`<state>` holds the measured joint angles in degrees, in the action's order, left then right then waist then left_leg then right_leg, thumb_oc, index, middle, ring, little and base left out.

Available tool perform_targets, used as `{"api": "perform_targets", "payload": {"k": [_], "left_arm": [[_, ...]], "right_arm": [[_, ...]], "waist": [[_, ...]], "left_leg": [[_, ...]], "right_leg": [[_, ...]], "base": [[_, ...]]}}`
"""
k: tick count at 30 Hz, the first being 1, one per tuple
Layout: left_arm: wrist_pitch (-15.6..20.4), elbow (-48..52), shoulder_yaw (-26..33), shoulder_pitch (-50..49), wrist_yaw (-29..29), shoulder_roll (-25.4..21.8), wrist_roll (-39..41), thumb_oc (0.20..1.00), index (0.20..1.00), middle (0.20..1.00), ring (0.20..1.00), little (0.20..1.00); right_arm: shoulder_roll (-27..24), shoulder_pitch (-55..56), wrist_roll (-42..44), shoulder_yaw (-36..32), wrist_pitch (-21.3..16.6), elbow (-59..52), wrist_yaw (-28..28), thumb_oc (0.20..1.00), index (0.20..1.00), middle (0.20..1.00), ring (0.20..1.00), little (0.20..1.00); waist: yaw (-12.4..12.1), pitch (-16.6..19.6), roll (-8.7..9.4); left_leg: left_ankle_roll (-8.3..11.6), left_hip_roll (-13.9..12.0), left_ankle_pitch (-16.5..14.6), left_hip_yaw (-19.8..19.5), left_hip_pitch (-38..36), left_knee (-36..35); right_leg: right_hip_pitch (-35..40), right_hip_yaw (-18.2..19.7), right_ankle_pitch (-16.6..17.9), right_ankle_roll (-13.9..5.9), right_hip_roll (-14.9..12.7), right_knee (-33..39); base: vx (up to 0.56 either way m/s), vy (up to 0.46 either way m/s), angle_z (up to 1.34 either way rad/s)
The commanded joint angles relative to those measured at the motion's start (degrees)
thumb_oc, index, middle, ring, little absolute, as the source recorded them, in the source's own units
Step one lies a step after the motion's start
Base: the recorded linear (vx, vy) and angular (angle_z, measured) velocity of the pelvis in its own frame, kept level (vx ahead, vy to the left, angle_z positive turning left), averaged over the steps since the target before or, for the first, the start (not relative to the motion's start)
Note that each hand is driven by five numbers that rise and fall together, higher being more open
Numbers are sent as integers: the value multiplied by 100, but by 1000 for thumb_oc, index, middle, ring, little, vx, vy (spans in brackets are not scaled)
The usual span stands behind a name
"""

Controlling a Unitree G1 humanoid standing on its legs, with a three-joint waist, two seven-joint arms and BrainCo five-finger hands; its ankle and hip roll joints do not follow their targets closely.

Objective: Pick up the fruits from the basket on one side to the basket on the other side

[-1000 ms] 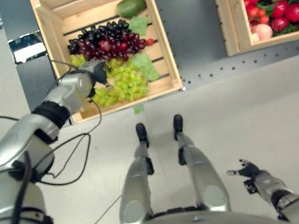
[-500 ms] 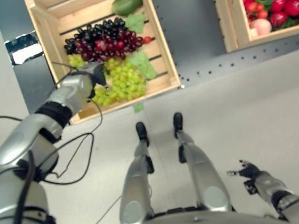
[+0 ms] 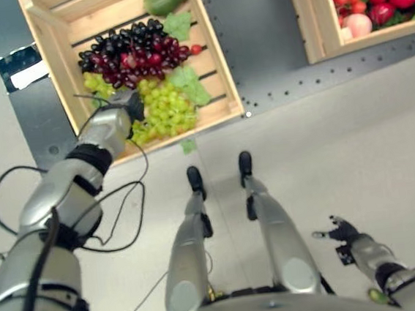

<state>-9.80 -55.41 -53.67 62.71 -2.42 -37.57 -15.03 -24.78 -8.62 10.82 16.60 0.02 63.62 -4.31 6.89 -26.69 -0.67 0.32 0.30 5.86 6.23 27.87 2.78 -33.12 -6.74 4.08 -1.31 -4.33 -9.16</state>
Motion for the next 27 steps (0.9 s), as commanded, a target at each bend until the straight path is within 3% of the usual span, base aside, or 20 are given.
{"api": "perform_targets", "payload": {"k": [1,7,8,10,12,22,27], "left_arm": [[101,-191,247,-369,-206,555,-96,1000,1000,1000,1000,1000],[74,-317,411,-677,-176,724,-143,1000,1000,1000,1000,1000],[73,-321,442,-718,-163,736,-130,1000,1000,1000,1000,1000],[74,-290,469,-783,-168,750,-105,1000,1000,1000,1000,1000],[73,-225,508,-867,-168,736,-55,1000,1000,1000,1000,1000],[90,251,701,-1005,-54,474,229,1000,1000,1000,1000,1000],[183,1089,943,-1139,57,185,832,1000,1000,1000,1000,1000]], "right_arm": [[-410,382,111,105,7,-254,-79,1000,1000,1000,1000,1000],[-457,323,105,100,-2,-314,-101,1000,1000,1000,1000,1000],[-452,302,101,108,4,-316,-106,1000,1000,1000,1000,1000],[-453,280,74,117,21,-298,-105,1000,1000,1000,1000,1000],[-466,280,70,96,27,-323,-108,1000,1000,1000,1000,1000],[-463,253,16,96,62,-301,-73,1000,1000,1000,1000,1000],[-425,318,-14,42,88,-228,-36,1000,1000,1000,1000,1000]], "waist": [[177,-306,-20],[157,-306,-25],[166,-310,-4],[145,-305,-19],[150,-310,-4],[76,-294,-49],[-10,-208,-132]], "left_leg": [[-111,172,-705,-156,229,847],[-114,184,-704,-175,227,850],[-145,196,-546,-125,307,835],[-114,191,-699,-186,211,828],[-141,198,-539,-144,289,830],[-125,218,-510,-191,195,791],[-108,233,-511,-222,56,737]], "right_leg": [[126,-58,-370,-414,132,-379],[135,-55,-354,-406,130,-363],[77,-85,-210,-362,113,-315],[158,-57,-342,-410,136,-340],[94,-104,-203,-365,110,-310],[227,-153,-191,-363,91,-255],[341,-195,-213,-359,84,-242]], "base": [[0,0,0],[-15,-1,0],[0,0,0],[0,0,0],[-84,-6,-1],[0,0,0],[2,-2,1]]}}
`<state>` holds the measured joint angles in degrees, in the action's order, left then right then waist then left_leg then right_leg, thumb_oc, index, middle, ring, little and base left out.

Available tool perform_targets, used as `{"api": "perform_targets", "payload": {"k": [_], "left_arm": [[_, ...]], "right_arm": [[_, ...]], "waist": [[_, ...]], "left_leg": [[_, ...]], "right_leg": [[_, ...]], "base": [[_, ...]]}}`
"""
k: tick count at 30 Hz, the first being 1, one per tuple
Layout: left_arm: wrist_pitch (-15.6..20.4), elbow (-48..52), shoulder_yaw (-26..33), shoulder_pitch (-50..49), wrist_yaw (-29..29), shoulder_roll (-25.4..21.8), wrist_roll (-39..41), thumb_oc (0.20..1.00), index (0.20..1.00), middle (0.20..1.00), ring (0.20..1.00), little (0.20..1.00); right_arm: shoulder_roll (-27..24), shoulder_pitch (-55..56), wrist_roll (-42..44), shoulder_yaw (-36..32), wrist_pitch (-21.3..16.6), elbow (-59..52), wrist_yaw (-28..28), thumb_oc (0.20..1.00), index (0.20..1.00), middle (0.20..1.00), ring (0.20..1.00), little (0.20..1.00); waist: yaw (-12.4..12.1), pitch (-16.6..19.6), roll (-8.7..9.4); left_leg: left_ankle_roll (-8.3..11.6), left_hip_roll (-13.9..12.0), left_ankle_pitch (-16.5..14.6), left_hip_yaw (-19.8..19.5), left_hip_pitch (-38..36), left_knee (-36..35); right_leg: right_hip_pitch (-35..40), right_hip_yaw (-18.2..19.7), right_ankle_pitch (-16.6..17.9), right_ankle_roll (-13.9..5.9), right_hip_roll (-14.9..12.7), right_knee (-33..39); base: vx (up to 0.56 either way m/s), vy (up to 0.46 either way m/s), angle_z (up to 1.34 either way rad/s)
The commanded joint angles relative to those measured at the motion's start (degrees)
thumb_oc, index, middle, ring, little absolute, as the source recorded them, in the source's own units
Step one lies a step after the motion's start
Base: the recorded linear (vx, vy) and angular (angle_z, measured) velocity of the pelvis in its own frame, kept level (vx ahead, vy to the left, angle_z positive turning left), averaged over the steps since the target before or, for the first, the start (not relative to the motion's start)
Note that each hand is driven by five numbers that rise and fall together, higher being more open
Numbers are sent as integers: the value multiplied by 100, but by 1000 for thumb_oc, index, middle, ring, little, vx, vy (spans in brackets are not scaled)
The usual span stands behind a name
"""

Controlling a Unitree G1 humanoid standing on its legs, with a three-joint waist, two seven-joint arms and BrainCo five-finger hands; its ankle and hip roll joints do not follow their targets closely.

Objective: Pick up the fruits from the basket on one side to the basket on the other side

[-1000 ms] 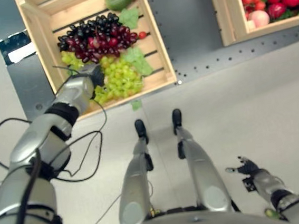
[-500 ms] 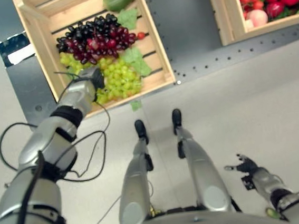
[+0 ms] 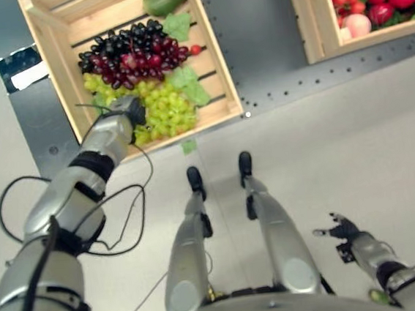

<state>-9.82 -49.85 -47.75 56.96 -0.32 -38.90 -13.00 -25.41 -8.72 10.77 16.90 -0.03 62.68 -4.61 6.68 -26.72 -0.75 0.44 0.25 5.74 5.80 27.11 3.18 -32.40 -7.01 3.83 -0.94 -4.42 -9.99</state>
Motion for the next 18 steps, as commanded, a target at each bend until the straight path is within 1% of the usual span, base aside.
{"api": "perform_targets", "payload": {"k": [1,2,4,5,6,8,11,12,14,18], "left_arm": [[183,537,353,-567,-153,316,628,1000,1000,1000,1000,1000],[215,1019,311,-568,-278,57,696,1000,1000,1000,1000,1000],[275,1621,233,-539,-408,-373,831,1000,1000,1000,1000,1000],[271,1627,235,-542,-410,-378,831,1000,1000,1000,1000,1000],[304,2209,137,-465,-597,-837,927,1000,1000,1000,1000,1000],[388,2677,-10,-282,-742,-1284,1053,1000,1000,1000,1000,1000],[488,3136,-230,18,-905,-1804,1175,1000,1000,1000,1000,1000],[486,3137,-236,23,-905,-1806,1177,1000,1000,1000,1000,1000],[587,3431,-476,359,-997,-2113,1294,1000,1000,1000,1000,1000],[653,3535,-594,556,-1002,-2185,1348,1000,1000,1000,1000,1000]], "right_arm": [[-362,329,-9,13,92,-133,-7,1000,1000,1000,1000,1000],[-370,363,-63,-17,114,-83,26,1000,1000,1000,1000,1000],[-404,418,-92,-87,135,-99,62,1000,1000,1000,1000,1000],[-403,418,-93,-86,136,-99,61,1000,1000,1000,1000,1000],[-431,482,-124,-148,146,-103,102,1000,1000,1000,1000,1000],[-446,501,-123,-197,140,-18,145,1000,1000,1000,1000,1000],[-454,512,-132,-219,138,91,206,1000,1000,1000,1000,1000],[-450,510,-132,-220,137,92,205,1000,1000,1000,1000,1000],[-442,540,-107,-216,121,221,283,1000,1000,1000,1000,1000],[-451,559,-118,-227,106,254,311,1000,1000,1000,1000,1000]], "waist": [[12,-206,-123],[-31,-170,-176],[-81,-121,-238],[-80,-123,-236],[-120,-89,-299],[-167,-57,-374],[-232,-15,-473],[-234,-18,-470],[-276,37,-551],[-297,79,-609]], "left_leg": [[-120,237,-499,-179,131,697],[-116,248,-507,-191,67,690],[-105,260,-503,-207,-12,659],[-105,260,-503,-208,-15,658],[-90,273,-497,-244,-64,651],[-69,284,-472,-285,-133,610],[-54,308,-439,-327,-197,561],[-54,308,-438,-327,-199,560],[-47,323,-411,-371,-246,525],[-38,332,-384,-388,-268,485]], "right_leg": [[271,-167,-188,-395,92,-158],[334,-182,-208,-394,85,-166],[424,-209,-222,-398,72,-161],[427,-209,-222,-398,72,-160],[510,-245,-229,-400,56,-136],[602,-282,-233,-408,33,-94],[679,-335,-253,-409,24,-70],[682,-335,-253,-409,23,-69],[715,-381,-286,-408,-5,-94],[721,-402,-305,-408,-18,-110]], "base": [[0,0,0],[0,0,0],[3,-7,2],[2,-32,7],[1,-33,10],[-6,-35,19],[-11,-23,13],[-16,-20,10],[-16,-15,21],[-5,1,6]]}}
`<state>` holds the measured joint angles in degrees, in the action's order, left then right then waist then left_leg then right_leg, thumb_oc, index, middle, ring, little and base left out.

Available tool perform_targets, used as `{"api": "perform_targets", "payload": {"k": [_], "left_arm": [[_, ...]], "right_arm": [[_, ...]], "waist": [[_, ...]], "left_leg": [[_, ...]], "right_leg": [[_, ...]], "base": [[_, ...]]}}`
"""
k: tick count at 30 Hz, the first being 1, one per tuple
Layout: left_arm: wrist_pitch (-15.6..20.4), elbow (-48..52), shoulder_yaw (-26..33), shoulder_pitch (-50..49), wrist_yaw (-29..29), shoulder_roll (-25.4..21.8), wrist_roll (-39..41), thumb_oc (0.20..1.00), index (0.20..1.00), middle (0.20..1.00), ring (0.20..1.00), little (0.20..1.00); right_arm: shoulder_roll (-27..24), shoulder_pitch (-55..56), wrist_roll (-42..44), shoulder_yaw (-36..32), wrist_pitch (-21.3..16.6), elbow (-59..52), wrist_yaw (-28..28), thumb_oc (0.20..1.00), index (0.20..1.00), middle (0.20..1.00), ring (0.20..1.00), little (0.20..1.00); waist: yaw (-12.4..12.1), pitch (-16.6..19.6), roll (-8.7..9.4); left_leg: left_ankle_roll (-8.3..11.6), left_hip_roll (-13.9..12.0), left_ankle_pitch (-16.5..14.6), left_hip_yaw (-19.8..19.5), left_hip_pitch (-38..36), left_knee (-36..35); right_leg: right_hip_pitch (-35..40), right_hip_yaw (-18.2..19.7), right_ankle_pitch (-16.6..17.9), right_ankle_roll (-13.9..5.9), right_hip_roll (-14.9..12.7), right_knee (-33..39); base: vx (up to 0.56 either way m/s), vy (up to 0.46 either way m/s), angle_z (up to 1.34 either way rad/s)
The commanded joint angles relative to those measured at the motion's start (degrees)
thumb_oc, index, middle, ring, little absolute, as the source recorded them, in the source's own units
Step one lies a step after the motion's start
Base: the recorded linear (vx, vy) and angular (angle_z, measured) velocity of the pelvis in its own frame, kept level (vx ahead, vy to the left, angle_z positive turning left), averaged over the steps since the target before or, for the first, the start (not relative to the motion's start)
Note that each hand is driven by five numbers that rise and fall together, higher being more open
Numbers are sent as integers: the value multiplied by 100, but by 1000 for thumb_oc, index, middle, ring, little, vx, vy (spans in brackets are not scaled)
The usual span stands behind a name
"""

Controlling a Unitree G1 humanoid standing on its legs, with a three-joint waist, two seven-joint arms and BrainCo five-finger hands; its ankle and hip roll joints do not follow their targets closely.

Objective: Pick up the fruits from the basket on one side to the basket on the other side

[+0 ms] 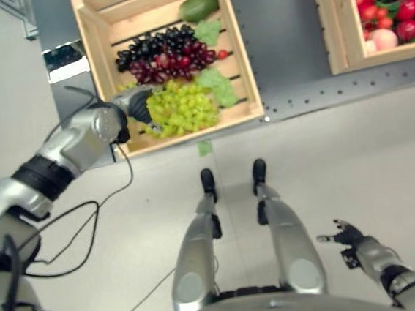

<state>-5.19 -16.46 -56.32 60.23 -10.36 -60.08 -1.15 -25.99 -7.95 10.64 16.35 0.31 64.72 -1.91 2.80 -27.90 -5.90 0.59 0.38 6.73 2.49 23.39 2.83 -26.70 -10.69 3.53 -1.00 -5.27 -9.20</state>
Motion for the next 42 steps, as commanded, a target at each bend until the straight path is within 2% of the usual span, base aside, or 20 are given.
{"api": "perform_targets", "payload": {"k": [1,11,27,42], "left_arm": [[213,193,252,266,21,-67,181,1000,1000,1000,1000,1000],[264,-291,133,864,361,301,245,1000,1000,1000,1000,1000],[-26,-2082,235,1132,1007,1707,-504,1000,1000,1000,1000,1000],[-197,-2779,345,754,1033,2162,-1096,1000,1000,1000,1000,1000]], "right_arm": [[-384,501,-93,-172,58,56,47,1000,1000,1000,1000,1000],[-438,483,-37,-200,32,183,0,1000,1000,1000,1000,1000],[-414,383,-18,30,-27,-13,-187,1000,1000,1000,1000,1000],[-401,407,101,30,-93,-195,-311,1000,1000,1000,1000,1000]], "waist": [[88,206,-107],[113,225,-151],[318,27,48],[393,-176,198]], "left_leg": [[-52,320,-477,-62,96,515],[-65,338,-437,-91,86,470],[-119,284,-389,6,354,469],[-151,259,-411,17,666,636]], "right_leg": [[163,-40,-279,-400,57,-188],[162,-82,-260,-410,32,-173],[-215,30,-262,-408,86,-317],[-531,102,-254,-375,125,-454]], "base": [[0,0,0],[-2,6,5],[6,3,-2],[3,0,-3]]}}
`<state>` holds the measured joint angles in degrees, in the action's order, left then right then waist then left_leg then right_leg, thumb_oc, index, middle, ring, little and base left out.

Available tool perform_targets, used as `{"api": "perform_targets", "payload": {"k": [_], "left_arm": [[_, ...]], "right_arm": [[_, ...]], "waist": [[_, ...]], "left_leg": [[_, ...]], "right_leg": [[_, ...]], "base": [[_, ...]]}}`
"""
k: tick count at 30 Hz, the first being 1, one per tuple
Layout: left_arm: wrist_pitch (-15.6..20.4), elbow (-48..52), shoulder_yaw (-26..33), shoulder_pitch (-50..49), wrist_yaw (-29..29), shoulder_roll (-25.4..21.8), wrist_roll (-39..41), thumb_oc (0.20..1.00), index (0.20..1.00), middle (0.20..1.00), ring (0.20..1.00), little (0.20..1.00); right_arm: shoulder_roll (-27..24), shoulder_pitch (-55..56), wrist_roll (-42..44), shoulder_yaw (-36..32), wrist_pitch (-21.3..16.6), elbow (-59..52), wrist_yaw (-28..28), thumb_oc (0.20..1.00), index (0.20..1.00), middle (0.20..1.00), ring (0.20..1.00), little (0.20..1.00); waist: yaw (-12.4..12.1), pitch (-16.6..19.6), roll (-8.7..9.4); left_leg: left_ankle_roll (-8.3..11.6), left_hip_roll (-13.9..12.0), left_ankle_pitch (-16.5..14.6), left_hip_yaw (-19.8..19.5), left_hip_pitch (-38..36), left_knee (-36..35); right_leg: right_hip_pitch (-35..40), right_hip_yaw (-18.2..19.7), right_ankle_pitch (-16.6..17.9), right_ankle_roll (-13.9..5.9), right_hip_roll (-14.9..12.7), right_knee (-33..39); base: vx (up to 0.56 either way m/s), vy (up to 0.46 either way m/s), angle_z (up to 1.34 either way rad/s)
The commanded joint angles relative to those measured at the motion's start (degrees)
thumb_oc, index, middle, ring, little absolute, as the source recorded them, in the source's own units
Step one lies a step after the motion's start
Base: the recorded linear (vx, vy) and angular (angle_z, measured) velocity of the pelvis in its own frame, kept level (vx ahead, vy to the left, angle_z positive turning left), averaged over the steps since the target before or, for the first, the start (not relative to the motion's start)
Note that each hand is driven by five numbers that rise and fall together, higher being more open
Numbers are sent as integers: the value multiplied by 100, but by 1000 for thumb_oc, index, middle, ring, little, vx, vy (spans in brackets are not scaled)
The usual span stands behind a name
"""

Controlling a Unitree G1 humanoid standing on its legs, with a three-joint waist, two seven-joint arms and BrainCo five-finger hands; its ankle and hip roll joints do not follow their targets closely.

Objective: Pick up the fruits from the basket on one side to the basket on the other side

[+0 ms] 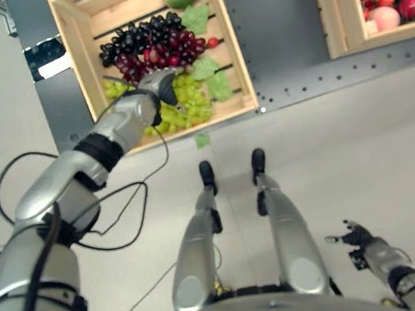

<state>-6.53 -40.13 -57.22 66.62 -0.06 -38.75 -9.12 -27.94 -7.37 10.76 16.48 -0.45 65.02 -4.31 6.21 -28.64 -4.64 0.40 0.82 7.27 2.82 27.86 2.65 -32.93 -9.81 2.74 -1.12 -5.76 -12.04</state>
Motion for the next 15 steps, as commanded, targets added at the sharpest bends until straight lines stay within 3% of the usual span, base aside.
{"api": "perform_targets", "payload": {"k": [1,15], "left_arm": [[-68,-447,425,109,-1,45,-355,1000,1000,1000,1000,1000],[-151,-983,611,-305,36,312,-809,1000,1000,1000,1000,1000]], "right_arm": [[-210,360,91,28,-22,-261,-66,1000,1000,1000,1000,1000],[-272,559,122,0,-130,-629,-94,1000,1000,1000,1000,1000]], "waist": [[54,-106,81],[86,-115,181]], "left_leg": [[-130,217,-464,-16,239,661],[-118,205,-430,-44,451,709]], "right_leg": [[87,18,-172,-363,174,-171],[-91,19,-114,-346,193,-161]], "base": [[0,0,0],[0,0,0]]}}
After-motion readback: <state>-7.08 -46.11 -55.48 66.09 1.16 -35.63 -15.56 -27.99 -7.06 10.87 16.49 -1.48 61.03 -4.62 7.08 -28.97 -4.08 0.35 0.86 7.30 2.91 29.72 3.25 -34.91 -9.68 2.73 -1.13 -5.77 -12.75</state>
